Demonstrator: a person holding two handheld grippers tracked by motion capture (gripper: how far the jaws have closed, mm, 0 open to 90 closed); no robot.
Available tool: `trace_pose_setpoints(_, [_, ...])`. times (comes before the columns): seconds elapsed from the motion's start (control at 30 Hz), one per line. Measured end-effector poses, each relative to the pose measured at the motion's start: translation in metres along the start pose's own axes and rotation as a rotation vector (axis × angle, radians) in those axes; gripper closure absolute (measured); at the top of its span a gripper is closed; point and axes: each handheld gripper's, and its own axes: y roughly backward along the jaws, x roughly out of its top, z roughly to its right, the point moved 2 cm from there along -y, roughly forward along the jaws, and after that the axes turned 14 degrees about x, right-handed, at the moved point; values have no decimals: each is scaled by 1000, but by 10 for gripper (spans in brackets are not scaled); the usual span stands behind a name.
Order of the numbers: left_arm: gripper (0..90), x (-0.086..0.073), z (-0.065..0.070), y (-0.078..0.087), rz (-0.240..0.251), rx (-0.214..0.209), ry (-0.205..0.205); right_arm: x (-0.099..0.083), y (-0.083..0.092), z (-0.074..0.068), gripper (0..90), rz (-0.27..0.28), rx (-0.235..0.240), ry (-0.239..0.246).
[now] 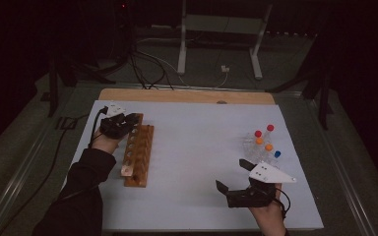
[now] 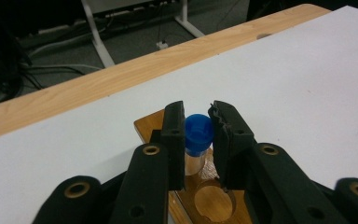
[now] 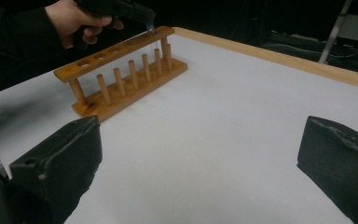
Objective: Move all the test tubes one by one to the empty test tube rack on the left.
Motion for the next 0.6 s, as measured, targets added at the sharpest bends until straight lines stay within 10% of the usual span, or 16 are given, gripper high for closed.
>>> trace_pose_setpoints(0.6, [81, 2, 2, 63, 56, -146, 39, 13, 64, 53, 0, 77, -172, -62])
